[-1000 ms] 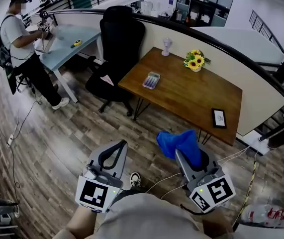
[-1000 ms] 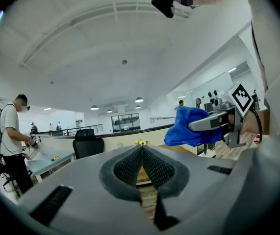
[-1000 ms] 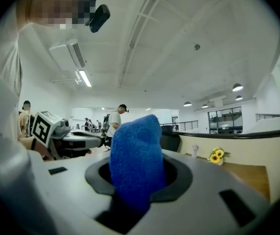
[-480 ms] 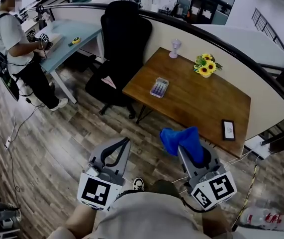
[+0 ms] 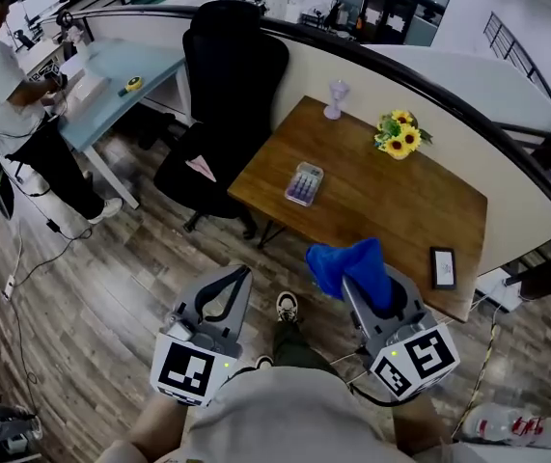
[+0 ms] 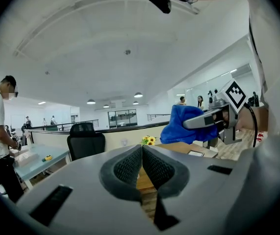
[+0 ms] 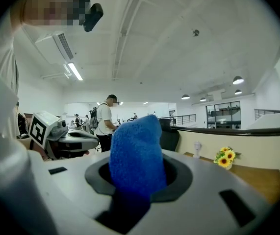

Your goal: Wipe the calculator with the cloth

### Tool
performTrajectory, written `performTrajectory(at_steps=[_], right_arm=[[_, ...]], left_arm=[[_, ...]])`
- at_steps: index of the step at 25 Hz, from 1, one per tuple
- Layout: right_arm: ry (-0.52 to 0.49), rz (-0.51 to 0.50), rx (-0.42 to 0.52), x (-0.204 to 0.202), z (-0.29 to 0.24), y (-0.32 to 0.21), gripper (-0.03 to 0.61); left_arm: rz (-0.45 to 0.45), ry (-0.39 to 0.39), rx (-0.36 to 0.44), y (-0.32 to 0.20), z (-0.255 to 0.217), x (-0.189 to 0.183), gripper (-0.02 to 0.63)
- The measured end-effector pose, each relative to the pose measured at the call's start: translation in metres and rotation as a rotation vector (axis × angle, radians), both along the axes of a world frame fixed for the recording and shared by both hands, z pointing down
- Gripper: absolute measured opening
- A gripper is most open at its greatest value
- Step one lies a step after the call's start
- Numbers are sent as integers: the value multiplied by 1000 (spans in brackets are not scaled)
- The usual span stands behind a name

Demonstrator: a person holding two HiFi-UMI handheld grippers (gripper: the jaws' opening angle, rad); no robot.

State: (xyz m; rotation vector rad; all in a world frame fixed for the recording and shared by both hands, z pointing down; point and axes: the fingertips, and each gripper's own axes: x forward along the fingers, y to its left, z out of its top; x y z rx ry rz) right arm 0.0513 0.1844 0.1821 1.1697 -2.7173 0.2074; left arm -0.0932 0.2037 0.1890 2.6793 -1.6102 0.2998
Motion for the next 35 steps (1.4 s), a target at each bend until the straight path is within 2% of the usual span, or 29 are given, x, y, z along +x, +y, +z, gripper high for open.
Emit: performTrajectory(at_steps=[5,15,21,27,35], right_arm=[[0,3,3,2,-3,-55,132],[0,-18,-54,15,18,-179,132],[6,-24,-105,23,45,-250,132],[1,-26,-132,29,62,-300,132],[6,-18,-170,30,81,-337,132]], left_arm=[[-5,4,-9,-53,-2,1,8],[25,-36,-34,-184,5,27,8],[-17,12,-58,-256,11,30,8],[-5,-23,-88,-304,27,40,8],[5,-68,-150,-339,56,38,8]])
